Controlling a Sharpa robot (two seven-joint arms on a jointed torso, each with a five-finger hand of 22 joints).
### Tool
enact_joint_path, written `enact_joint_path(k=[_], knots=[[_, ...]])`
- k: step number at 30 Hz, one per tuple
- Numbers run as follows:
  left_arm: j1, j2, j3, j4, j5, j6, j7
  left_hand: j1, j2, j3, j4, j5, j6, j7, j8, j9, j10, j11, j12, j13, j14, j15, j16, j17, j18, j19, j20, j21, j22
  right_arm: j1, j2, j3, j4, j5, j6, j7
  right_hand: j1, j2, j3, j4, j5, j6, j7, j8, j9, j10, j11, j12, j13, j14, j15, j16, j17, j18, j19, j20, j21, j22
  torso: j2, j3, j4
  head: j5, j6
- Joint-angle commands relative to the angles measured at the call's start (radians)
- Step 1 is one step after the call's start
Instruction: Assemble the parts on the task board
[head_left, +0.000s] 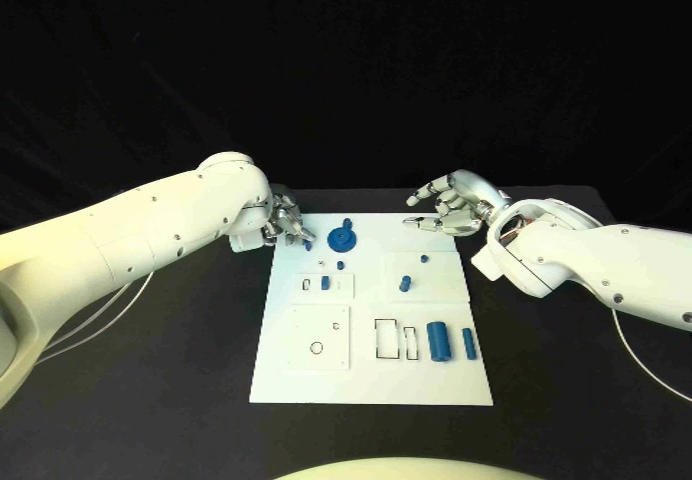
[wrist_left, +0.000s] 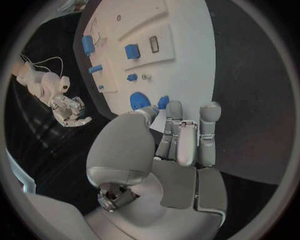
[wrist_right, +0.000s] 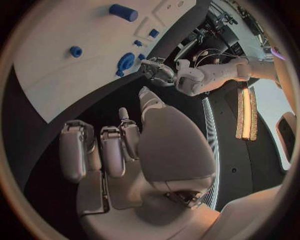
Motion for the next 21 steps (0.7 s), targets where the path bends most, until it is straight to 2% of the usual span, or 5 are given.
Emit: enact_joint_path(k=[1, 9, 13, 18, 21], knots=[[0.000, 0.004, 0.000, -0.002, 0.016, 0.018, 0.015, 0.009, -0.004, 0.005, 0.002, -0.004, 0.005, -0.003, 0.005, 0.001, 0.002, -0.006, 0.005, -0.002, 0.005, -0.004, 0.006, 0.002, -0.013, 0.006, -0.002, 0.006, 0.003, -0.001, 0.000, 0.000, 0.001, -0.006, 0.005, 0.011, -0.001, -0.004, -0.006, -0.001, 0.000, -0.003, -0.001, 0.005, -0.002, -0.001, -0.002, -0.001, 0.054, 0.078, -0.002, -0.005, 0.153, 0.012, 0.021, 0.001, -0.004, 0.161, 0.000, -0.0001, -0.0005, 0.001, 0.001], [0.000, 0.005, -0.001, -0.005, 0.018, 0.026, 0.013, 0.017, -0.007, 0.016, 0.001, -0.004, 0.011, -0.005, 0.007, 0.002, 0.008, -0.009, 0.006, -0.003, 0.010, -0.006, 0.011, 0.011, -0.015, 0.013, -0.003, 0.014, 0.014, -0.001, 0.000, 0.000, 0.001, -0.006, 0.005, 0.011, -0.001, -0.004, -0.006, -0.001, 0.000, -0.003, -0.001, 0.005, -0.002, -0.001, -0.002, -0.001, 0.054, 0.078, -0.002, -0.005, 0.153, 0.012, 0.021, 0.001, -0.004, 0.161, 0.000, 0.0000, 0.0005, 0.000, -0.001], [0.000, 0.004, -0.002, -0.005, 0.018, 0.031, 0.010, 0.056, -0.014, 0.066, -0.014, -0.002, 0.016, -0.009, 0.007, 0.002, 0.014, -0.013, 0.001, -0.008, 0.014, -0.010, 0.017, 0.018, -0.016, 0.018, -0.006, 0.023, 0.026, -0.001, 0.000, 0.000, 0.001, -0.006, 0.005, 0.011, -0.001, -0.004, -0.006, -0.001, 0.000, -0.003, -0.001, 0.005, -0.002, -0.001, -0.002, -0.001, 0.054, 0.078, -0.002, -0.005, 0.153, 0.012, 0.021, 0.001, -0.004, 0.161, 0.000, 0.0002, 0.0004, 0.000, -0.002], [-0.001, 0.004, -0.002, -0.003, 0.012, 0.035, 0.008, 0.136, -0.043, 0.232, -0.109, 0.006, 0.014, -0.006, 0.019, 0.016, 0.016, -0.012, -0.020, -0.023, 0.019, -0.015, 0.025, 0.031, -0.020, 0.027, -0.013, 0.043, 0.050, -0.001, 0.000, 0.000, 0.001, -0.006, 0.005, 0.011, -0.001, -0.003, -0.006, -0.001, 0.000, -0.003, -0.001, 0.006, -0.002, -0.001, -0.002, 0.001, 0.054, 0.078, -0.002, -0.005, 0.154, 0.012, 0.022, 0.001, -0.003, 0.162, 0.000, -0.0002, 0.0000, 0.001, -0.003], [-0.001, 0.003, -0.003, 0.000, 0.009, 0.033, 0.006, 0.090, -0.087, 0.375, -0.172, 0.017, 0.021, 0.001, 0.032, 0.033, 0.043, -0.010, -0.017, -0.016, 0.025, -0.009, 0.032, 0.042, -0.023, 0.033, -0.007, 0.067, 0.076, -0.001, 0.001, 0.000, 0.001, -0.006, 0.005, 0.011, -0.001, -0.003, -0.006, -0.001, 0.000, -0.003, -0.001, 0.006, -0.002, -0.001, -0.002, 0.001, 0.054, 0.078, -0.002, -0.005, 0.154, 0.012, 0.022, 0.001, -0.003, 0.162, 0.000, -0.0002, -0.0001, 0.001, -0.003]])
